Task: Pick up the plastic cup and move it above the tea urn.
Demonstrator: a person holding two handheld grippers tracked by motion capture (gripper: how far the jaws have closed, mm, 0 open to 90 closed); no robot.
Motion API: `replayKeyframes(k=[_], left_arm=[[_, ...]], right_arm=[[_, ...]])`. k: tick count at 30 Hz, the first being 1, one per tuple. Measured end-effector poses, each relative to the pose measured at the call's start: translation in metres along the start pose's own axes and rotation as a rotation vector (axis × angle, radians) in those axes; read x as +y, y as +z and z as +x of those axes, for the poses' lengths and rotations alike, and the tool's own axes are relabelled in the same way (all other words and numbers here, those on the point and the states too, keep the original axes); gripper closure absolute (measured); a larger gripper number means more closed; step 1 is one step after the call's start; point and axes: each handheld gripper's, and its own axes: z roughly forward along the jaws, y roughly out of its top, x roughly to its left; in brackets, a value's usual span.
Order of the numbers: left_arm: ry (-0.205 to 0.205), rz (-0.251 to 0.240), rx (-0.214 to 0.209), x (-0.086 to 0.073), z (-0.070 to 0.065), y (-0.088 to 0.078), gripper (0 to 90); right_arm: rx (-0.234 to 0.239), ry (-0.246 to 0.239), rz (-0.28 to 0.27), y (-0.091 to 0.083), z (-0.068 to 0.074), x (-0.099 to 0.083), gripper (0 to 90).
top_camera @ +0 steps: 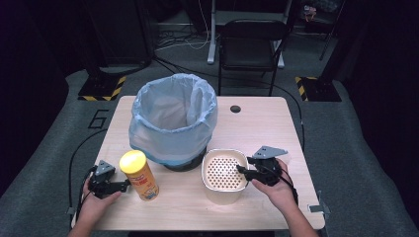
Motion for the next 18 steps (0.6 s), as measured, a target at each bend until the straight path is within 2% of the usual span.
replayKeyframes(k=[1,13,18], left_arm=[[0.001,0.001,0.0,0.0,0.0,0.0,14.2],[0.001,0.001,0.0,0.0,0.0,0.0,14.2],[0.001,0.001,0.0,0.0,0.0,0.0,14.2]], right_arm=[[-0.001,0.011,-0.001,-0.002,0.001,-0.002,51.7],[0.025,0.008,-0.001,-0.027,0.009,-0.022,49.9],[0.032,0.033,-0.015,-0.031,0.008,-0.022,40.7]])
